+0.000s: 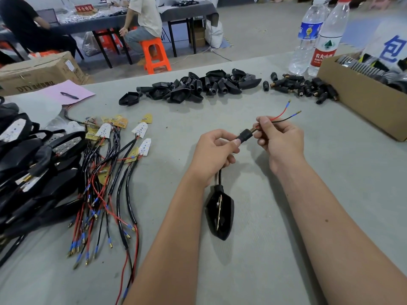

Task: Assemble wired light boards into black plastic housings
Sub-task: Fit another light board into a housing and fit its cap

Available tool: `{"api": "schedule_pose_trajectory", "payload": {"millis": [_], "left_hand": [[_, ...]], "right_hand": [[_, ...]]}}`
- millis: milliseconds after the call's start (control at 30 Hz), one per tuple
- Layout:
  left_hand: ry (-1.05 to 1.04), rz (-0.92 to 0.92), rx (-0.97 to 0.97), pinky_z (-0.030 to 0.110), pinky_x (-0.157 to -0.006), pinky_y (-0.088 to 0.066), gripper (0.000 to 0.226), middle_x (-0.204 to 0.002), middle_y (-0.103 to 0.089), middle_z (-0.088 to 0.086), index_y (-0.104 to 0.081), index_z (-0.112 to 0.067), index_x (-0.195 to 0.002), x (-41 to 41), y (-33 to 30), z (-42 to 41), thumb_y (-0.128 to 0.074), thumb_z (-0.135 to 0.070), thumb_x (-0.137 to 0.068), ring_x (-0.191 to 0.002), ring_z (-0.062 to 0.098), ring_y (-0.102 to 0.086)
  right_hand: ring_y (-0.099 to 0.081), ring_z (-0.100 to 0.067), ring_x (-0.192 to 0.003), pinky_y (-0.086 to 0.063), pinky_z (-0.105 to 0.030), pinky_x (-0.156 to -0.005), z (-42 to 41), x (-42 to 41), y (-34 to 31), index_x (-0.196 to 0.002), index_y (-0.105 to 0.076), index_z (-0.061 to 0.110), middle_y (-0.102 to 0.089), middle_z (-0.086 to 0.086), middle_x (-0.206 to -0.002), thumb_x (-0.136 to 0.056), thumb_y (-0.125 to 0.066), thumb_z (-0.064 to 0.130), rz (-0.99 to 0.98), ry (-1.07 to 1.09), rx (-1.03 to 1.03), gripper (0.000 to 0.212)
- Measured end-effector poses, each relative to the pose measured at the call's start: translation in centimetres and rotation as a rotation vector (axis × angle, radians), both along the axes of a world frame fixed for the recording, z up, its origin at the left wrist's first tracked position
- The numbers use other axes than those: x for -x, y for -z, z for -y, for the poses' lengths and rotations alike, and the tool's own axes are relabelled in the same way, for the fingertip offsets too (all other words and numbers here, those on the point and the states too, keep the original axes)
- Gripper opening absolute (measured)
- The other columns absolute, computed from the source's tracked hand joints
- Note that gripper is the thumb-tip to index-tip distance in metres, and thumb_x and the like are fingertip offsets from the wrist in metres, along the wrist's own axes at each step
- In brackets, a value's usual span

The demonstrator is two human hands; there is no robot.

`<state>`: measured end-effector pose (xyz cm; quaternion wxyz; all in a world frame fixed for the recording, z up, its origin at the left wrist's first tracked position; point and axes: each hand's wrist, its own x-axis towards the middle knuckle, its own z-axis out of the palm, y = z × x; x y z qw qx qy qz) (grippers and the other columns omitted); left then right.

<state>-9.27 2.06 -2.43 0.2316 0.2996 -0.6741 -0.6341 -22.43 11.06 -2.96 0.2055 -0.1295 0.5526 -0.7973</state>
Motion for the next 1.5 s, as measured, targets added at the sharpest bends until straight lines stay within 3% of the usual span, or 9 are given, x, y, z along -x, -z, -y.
{"api": "schedule_pose_trajectory", "payload": {"millis": [133,200,300,467,800,900,1067,1200,1500], "left_hand": [[0.016,-0.019,-0.061,0.023,-0.063,-0.057,0.012,-0.088,-0.076,0.011,-0.068,-0.004,-0.092,-0.3,-0.1,0.4,-0.060,-0.005,-0.101,-0.066,0.017,-0.072],[0.003,-0.044,-0.116,0.026,-0.068,-0.059,0.011,-0.090,-0.079,0.009,-0.066,-0.004,-0.096,-0.4,-0.2,0.6,-0.063,-0.013,-0.101,-0.069,0.022,-0.074],[0.033,-0.023,-0.057,0.020,-0.057,-0.053,0.023,-0.094,-0.079,0.003,-0.069,-0.011,-0.109,-0.3,-0.4,0.3,-0.071,-0.030,-0.096,-0.065,0.015,-0.070],[0.061,-0.011,0.029,0.020,-0.055,-0.048,0.010,-0.083,-0.078,0.007,-0.075,-0.009,-0.099,0.1,-0.3,-0.3,-0.074,-0.018,-0.093,-0.060,0.011,-0.063],[0.199,0.062,-0.142,0.021,-0.060,-0.055,0.016,-0.080,-0.076,0.006,-0.074,-0.001,-0.101,-1.0,-0.9,0.7,-0.070,-0.016,-0.097,-0.060,0.013,-0.066],[0.147,0.038,-0.141,0.020,-0.059,-0.054,0.012,-0.077,-0.075,0.005,-0.073,-0.002,-0.098,-1.1,-0.9,0.6,-0.069,-0.013,-0.097,-0.058,0.012,-0.065],[0.082,-0.001,-0.162,0.023,-0.063,-0.056,0.010,-0.084,-0.077,0.011,-0.074,-0.002,-0.097,-1.0,-0.9,0.5,-0.070,-0.012,-0.096,-0.065,0.017,-0.068],[0.103,0.004,-0.184,0.024,-0.066,-0.057,0.010,-0.084,-0.076,0.014,-0.073,-0.001,-0.096,-1.2,-0.8,0.8,-0.070,-0.010,-0.095,-0.069,0.020,-0.072],[0.156,-0.040,-0.306,0.029,-0.068,-0.059,0.012,-0.082,-0.071,0.026,-0.069,0.003,-0.080,-2.3,-0.7,1.7,-0.068,0.006,-0.091,-0.061,0.026,-0.067]], "right_hand": [[-0.059,-0.013,-0.053,-0.046,-0.021,-0.049,-0.2,0.5,-0.1,-0.094,-0.069,0.005,-0.069,-0.008,-0.070,-0.098,-0.065,0.004,0.003,0.123,0.034,0.006],[-0.060,-0.013,-0.054,-0.047,-0.021,-0.050,-0.3,0.8,-0.2,-0.097,-0.067,0.003,-0.068,-0.009,-0.071,-0.099,-0.065,0.004,0.020,0.124,0.058,0.003],[-0.061,-0.012,-0.055,-0.048,-0.020,-0.051,-0.1,0.3,-0.2,-0.097,-0.068,0.003,-0.069,-0.008,-0.072,-0.100,-0.064,0.006,0.000,0.024,0.050,0.006],[-0.061,-0.015,-0.051,-0.046,-0.023,-0.045,0.1,-0.5,-0.2,-0.096,-0.070,0.000,-0.072,-0.008,-0.073,-0.099,-0.065,0.006,-0.140,-0.022,-0.052,0.008],[-0.055,-0.010,-0.051,-0.043,-0.020,-0.050,-0.1,0.8,-0.1,-0.098,-0.066,0.000,-0.066,-0.009,-0.071,-0.099,-0.064,0.001,0.094,0.234,0.155,0.003],[-0.057,-0.010,-0.054,-0.044,-0.018,-0.051,0.0,0.8,-0.2,-0.099,-0.068,0.000,-0.067,-0.008,-0.074,-0.099,-0.067,0.007,0.162,0.098,0.163,0.008],[-0.056,-0.012,-0.058,-0.044,-0.018,-0.051,0.1,0.0,0.0,-0.088,-0.073,0.004,-0.067,-0.005,-0.069,-0.094,-0.072,0.005,0.032,-0.158,0.010,0.006],[-0.061,-0.010,-0.055,-0.046,-0.019,-0.050,-0.2,-0.1,0.0,-0.089,-0.074,0.002,-0.072,-0.004,-0.070,-0.093,-0.073,0.003,-0.056,-0.071,-0.019,0.004],[-0.057,-0.010,-0.053,-0.045,-0.018,-0.052,-0.6,0.8,-0.2,-0.088,-0.069,0.002,-0.065,-0.009,-0.076,-0.095,-0.070,0.000,0.105,0.187,0.085,0.007]]}}
